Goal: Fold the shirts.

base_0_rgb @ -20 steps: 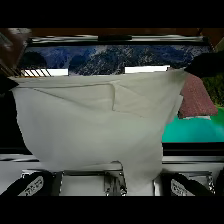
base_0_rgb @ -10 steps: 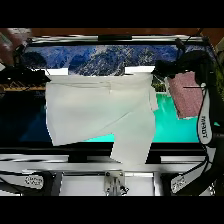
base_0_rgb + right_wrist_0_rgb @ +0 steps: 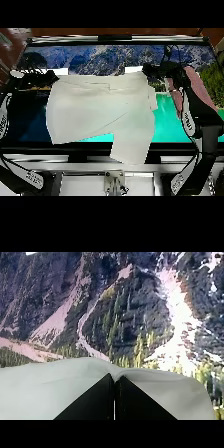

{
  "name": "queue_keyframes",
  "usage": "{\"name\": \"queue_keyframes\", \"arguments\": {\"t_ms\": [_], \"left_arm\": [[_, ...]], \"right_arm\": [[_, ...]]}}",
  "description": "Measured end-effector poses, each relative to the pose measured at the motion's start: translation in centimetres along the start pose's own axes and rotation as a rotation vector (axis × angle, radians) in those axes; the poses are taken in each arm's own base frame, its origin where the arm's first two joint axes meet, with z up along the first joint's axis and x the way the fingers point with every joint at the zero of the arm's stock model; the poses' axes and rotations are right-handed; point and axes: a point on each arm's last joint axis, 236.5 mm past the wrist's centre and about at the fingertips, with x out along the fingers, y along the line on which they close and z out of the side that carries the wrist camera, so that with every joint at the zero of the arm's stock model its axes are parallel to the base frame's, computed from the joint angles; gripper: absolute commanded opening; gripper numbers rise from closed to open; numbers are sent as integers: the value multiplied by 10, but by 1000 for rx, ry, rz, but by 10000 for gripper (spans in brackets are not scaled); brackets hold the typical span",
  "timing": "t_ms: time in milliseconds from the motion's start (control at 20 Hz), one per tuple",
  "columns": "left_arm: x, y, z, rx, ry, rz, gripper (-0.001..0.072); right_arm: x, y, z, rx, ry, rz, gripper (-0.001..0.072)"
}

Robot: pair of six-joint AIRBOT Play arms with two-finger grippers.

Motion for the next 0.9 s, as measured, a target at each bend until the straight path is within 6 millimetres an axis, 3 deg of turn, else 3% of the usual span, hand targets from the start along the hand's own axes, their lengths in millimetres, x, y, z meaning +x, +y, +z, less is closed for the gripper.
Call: {"name": "queue_keyframes", "arguments": {"t_ms": [200, 500, 700, 900], "left_arm": [[12, -1, -6, -17, 6, -9, 34], [13, -6, -9, -17, 24, -23, 33], [0, -6, -19, -9, 113, -45, 33], [-22, -5, -47, -30, 278, -82, 32]], "right_arm": [[5, -1, 0, 3, -11, -7, 59], [3, 0, -8, 15, 25, -5, 59], [-16, -8, -20, 7, 118, -16, 59], [-41, -5, -42, 41, 257, -7, 58]]}}
